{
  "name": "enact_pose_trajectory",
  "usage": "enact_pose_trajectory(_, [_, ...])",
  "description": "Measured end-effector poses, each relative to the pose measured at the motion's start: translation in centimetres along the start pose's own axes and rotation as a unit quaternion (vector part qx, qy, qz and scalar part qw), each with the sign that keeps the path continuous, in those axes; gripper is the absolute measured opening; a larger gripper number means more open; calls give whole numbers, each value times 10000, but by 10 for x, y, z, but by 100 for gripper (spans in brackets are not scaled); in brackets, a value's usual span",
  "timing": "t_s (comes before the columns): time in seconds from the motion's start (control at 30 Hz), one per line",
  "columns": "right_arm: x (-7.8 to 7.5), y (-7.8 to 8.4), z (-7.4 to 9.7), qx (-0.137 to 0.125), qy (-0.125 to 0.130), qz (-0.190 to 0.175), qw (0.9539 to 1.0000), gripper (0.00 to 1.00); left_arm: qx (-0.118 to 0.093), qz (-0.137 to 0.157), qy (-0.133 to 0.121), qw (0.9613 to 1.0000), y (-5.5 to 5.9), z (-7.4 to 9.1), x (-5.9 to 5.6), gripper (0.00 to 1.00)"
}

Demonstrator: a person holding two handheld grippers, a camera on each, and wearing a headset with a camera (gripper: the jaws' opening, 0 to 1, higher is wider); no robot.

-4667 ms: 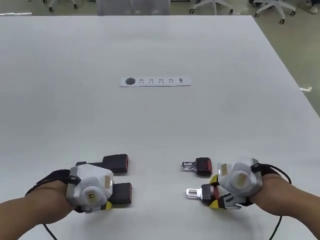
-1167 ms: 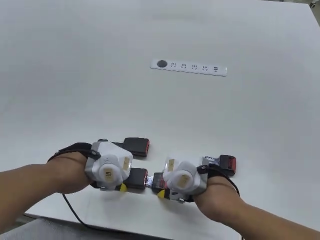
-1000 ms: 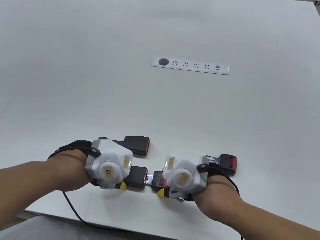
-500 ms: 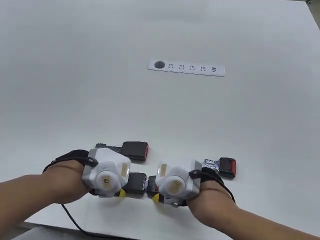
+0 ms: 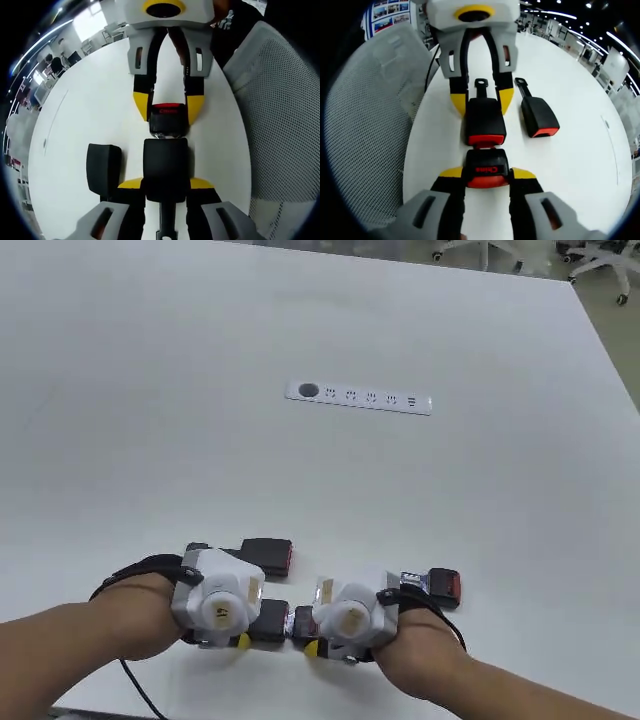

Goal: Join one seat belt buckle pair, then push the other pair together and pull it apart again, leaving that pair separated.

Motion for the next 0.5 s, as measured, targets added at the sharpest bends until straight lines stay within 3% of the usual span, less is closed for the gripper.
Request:
enact_pose_trajectory(0.1, [0, 1, 1, 2, -21, -56, 10000, 32, -112, 15, 65, 9999, 2, 1, 2, 31])
enact_pose_trajectory(0.43, [0, 0, 2, 142, -25, -183, 9997, 32, -141, -96, 145, 9998, 1, 0, 5, 30])
enact_pose_trajectory(0.5, [0, 1, 2, 142, -26, -193, 9997, 32, -247, -54, 218, 9994, 3, 0, 7, 31])
Point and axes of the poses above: the centre of the closed fingertips' face, and the gripper's own axes: z roughly backward along the fingers, x roughly to its left, y roughly out of its underside, the point moved 6 cm from there along z, roughly backward along the fingers, and after that the axes turned 15 degrees about z, right-handed, at the moved point
